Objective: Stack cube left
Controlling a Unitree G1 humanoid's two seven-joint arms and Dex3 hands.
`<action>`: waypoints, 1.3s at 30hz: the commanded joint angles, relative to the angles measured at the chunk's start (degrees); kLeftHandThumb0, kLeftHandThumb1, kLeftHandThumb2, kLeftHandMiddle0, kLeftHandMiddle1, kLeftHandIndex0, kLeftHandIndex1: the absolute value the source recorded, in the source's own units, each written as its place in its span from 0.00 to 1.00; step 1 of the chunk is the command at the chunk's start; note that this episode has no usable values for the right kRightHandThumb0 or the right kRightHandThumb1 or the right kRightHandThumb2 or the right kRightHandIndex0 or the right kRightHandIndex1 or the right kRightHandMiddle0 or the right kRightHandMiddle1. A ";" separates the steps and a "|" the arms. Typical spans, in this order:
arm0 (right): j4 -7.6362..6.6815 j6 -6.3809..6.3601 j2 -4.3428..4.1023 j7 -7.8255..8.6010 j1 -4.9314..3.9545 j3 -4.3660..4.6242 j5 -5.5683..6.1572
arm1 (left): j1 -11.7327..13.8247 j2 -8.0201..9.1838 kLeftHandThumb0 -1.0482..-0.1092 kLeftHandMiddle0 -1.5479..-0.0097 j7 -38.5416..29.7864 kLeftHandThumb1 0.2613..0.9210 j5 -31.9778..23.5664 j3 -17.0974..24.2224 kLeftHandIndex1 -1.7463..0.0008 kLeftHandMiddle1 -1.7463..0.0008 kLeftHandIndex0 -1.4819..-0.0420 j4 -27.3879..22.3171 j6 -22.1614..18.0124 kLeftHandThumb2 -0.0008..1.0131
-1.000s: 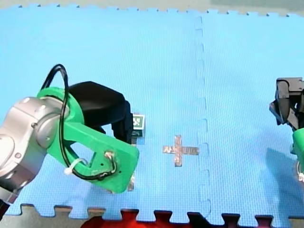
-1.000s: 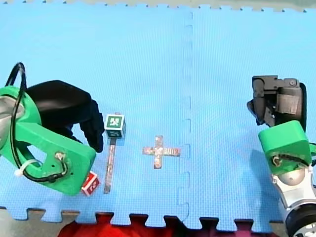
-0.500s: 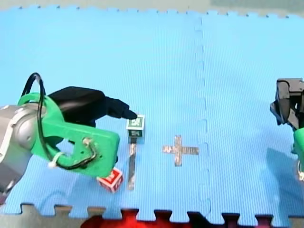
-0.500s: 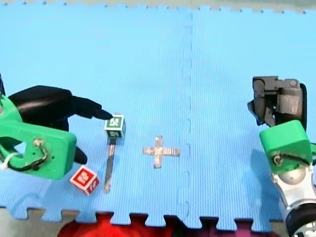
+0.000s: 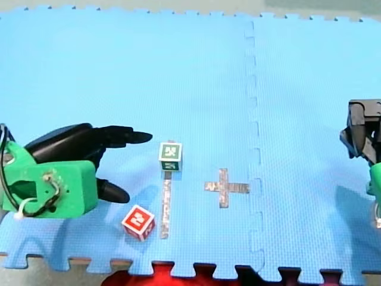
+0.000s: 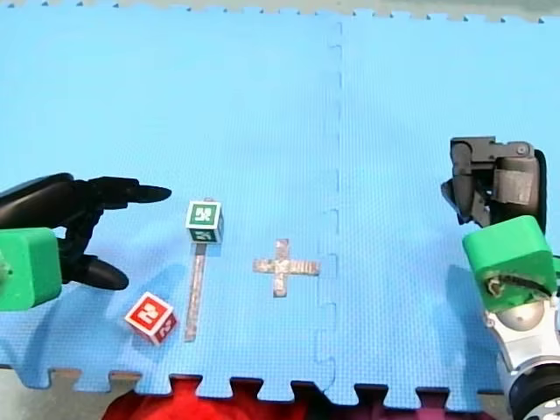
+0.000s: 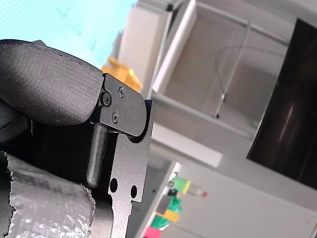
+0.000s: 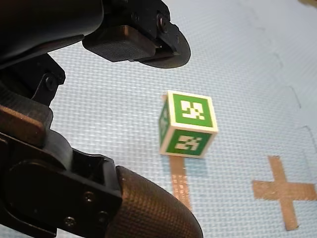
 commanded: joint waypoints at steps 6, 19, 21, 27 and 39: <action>-0.30 -0.20 -0.86 -0.22 -0.03 -0.54 0.42 | -0.17 0.69 0.00 0.50 1.67 0.88 -0.65 1.28 0.96 0.00 0.61 7.58 -7.28 0.00; -0.31 -0.15 -1.10 -0.29 -0.14 -0.66 0.37 | 0.48 0.09 0.00 0.45 5.27 0.90 2.93 -0.10 0.98 0.00 0.60 8.66 -10.61 0.01; -0.38 -0.13 -1.13 -0.46 -0.09 -0.63 0.24 | 0.56 0.04 0.00 0.45 5.97 0.91 3.67 -0.44 0.98 0.00 0.59 8.86 -11.25 0.01; -0.43 -0.12 -1.29 -0.61 -0.07 -0.61 0.17 | -0.90 1.37 0.00 0.44 2.18 0.93 4.20 -2.16 0.98 0.00 0.58 10.28 -11.27 0.01; -0.72 -0.28 -1.18 -0.89 -0.31 -0.50 -0.06 | 0.35 5.49 0.00 0.43 -11.13 0.97 6.66 -4.91 0.99 0.00 0.59 -5.37 2.33 0.01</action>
